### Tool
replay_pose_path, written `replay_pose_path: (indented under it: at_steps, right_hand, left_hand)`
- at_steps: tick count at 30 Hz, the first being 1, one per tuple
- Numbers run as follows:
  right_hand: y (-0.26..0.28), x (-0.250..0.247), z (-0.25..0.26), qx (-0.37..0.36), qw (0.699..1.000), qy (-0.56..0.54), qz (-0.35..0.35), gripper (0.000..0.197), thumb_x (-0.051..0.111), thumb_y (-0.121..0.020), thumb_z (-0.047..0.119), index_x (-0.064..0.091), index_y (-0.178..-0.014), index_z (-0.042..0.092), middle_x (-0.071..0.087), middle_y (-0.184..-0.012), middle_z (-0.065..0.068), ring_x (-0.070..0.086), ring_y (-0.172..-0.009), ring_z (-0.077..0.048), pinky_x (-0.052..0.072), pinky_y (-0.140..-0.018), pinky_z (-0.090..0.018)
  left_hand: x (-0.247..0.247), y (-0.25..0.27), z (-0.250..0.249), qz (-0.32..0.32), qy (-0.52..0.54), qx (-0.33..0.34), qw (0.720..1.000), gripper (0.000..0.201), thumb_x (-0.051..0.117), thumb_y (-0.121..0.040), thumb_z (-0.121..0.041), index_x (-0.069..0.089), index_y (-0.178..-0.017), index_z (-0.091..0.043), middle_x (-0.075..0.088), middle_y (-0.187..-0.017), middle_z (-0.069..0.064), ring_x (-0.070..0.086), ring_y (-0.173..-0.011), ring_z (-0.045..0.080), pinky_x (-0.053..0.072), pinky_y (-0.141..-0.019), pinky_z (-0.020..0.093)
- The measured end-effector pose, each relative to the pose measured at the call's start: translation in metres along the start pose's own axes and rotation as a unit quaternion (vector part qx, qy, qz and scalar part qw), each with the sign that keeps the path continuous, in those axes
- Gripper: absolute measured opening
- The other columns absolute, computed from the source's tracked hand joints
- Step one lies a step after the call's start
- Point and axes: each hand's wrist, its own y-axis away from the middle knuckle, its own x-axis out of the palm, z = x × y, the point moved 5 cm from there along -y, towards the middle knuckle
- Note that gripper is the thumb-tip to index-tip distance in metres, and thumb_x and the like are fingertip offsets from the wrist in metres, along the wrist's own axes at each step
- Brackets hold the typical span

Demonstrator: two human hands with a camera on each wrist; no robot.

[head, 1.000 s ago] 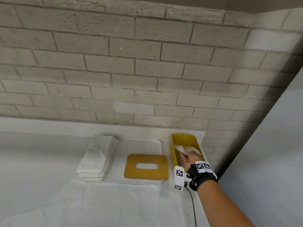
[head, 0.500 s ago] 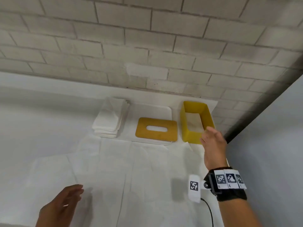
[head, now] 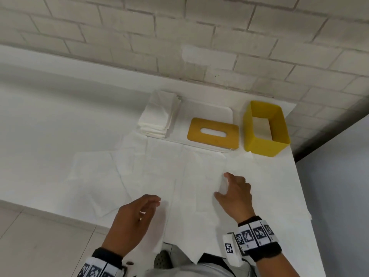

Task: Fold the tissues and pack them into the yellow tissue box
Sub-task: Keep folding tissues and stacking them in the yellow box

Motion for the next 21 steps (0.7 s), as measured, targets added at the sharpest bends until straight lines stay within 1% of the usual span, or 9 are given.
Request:
replay_pose_path:
  at_steps: [3,6,9,12,15,16,18,19,21]
  right_hand:
    - [-0.005,0.001,0.010,-0.060,0.993,0.099,0.037,0.068,0.063,-0.093,0.039,0.032,-0.153,0.034,0.027,-0.158,0.002,0.031,-0.141,-0.027,0.034,-0.111,-0.042]
    - [-0.010,-0.003,0.013,-0.058,0.986,0.152,0.041,0.062,0.065,-0.091,0.045,0.036,-0.146,0.039,0.044,-0.144,0.002,0.039,-0.134,-0.027,0.027,-0.113,-0.051]
    - [-0.009,-0.009,0.018,-0.054,0.981,0.185,0.038,0.045,0.065,-0.088,0.046,0.049,-0.128,0.036,0.054,-0.127,0.004,0.043,-0.128,-0.026,0.019,-0.114,-0.055]
    - [-0.006,-0.014,0.025,-0.059,0.978,0.197,0.036,0.020,0.057,-0.094,0.043,0.057,-0.111,0.032,0.056,-0.115,0.005,0.045,-0.123,-0.026,0.019,-0.114,-0.055]
    - [0.000,-0.028,0.034,-0.075,0.987,0.139,0.013,0.016,0.054,-0.097,0.045,0.057,-0.090,0.031,0.056,-0.100,0.008,0.050,-0.111,-0.022,0.023,-0.112,-0.052]
    - [0.003,-0.034,0.038,-0.089,0.990,0.109,0.007,0.022,0.056,-0.096,0.046,0.054,-0.081,0.029,0.056,-0.091,0.010,0.053,-0.102,-0.018,0.030,-0.107,-0.048]
    - [0.008,-0.049,0.049,-0.128,0.992,0.004,0.009,0.036,0.063,-0.094,0.042,0.047,-0.071,0.021,0.050,-0.069,0.011,0.050,-0.073,-0.011,0.039,-0.081,-0.035]
    - [0.013,-0.055,0.055,-0.145,0.987,-0.067,0.020,0.040,0.066,-0.094,0.039,0.043,-0.069,0.017,0.042,-0.063,0.009,0.042,-0.063,-0.010,0.036,-0.067,-0.031]
    - [0.023,-0.061,0.069,-0.162,0.961,-0.212,0.075,0.044,0.069,-0.094,0.033,0.039,-0.071,0.010,0.033,-0.065,0.001,0.031,-0.060,-0.012,0.026,-0.059,-0.031]
  left_hand:
    - [-0.001,0.006,0.003,-0.001,0.008,-0.004,1.000,0.029,0.061,-0.101,-0.015,0.066,-0.110,-0.042,0.072,-0.102,-0.034,0.070,-0.093,-0.008,0.054,-0.077,0.010]
    - [-0.005,0.012,0.007,-0.003,0.005,0.004,1.000,0.029,0.060,-0.101,-0.015,0.066,-0.111,-0.042,0.072,-0.103,-0.033,0.070,-0.095,-0.008,0.054,-0.078,0.010]
    - [-0.008,0.015,0.010,-0.011,0.004,0.007,1.000,0.028,0.061,-0.101,-0.016,0.067,-0.113,-0.040,0.073,-0.102,-0.032,0.070,-0.094,-0.008,0.053,-0.078,0.008]
    - [-0.011,0.016,0.011,-0.018,0.004,0.010,1.000,0.028,0.060,-0.101,-0.017,0.065,-0.113,-0.042,0.072,-0.104,-0.033,0.070,-0.095,-0.007,0.053,-0.078,0.009]
    - [-0.014,0.015,0.013,-0.017,0.021,-0.002,1.000,0.028,0.059,-0.102,-0.019,0.064,-0.112,-0.044,0.071,-0.104,-0.033,0.070,-0.097,-0.006,0.055,-0.081,0.013]
    - [-0.014,0.014,0.014,-0.013,0.026,-0.008,1.000,0.028,0.059,-0.102,-0.020,0.064,-0.112,-0.045,0.071,-0.105,-0.033,0.070,-0.098,-0.006,0.056,-0.082,0.015]
    - [-0.014,0.011,0.010,-0.012,0.049,-0.020,0.999,0.022,0.058,-0.102,-0.029,0.062,-0.117,-0.045,0.073,-0.106,-0.029,0.071,-0.099,-0.004,0.058,-0.084,0.022]
    - [-0.014,0.010,0.007,-0.010,0.074,-0.027,0.997,0.023,0.056,-0.100,-0.042,0.060,-0.122,-0.044,0.074,-0.108,-0.026,0.071,-0.099,-0.002,0.058,-0.085,0.025]
    - [-0.014,0.008,0.000,-0.014,0.146,-0.051,0.988,0.051,0.048,-0.089,-0.067,0.054,-0.133,-0.040,0.075,-0.112,-0.020,0.072,-0.100,0.001,0.059,-0.086,0.028]
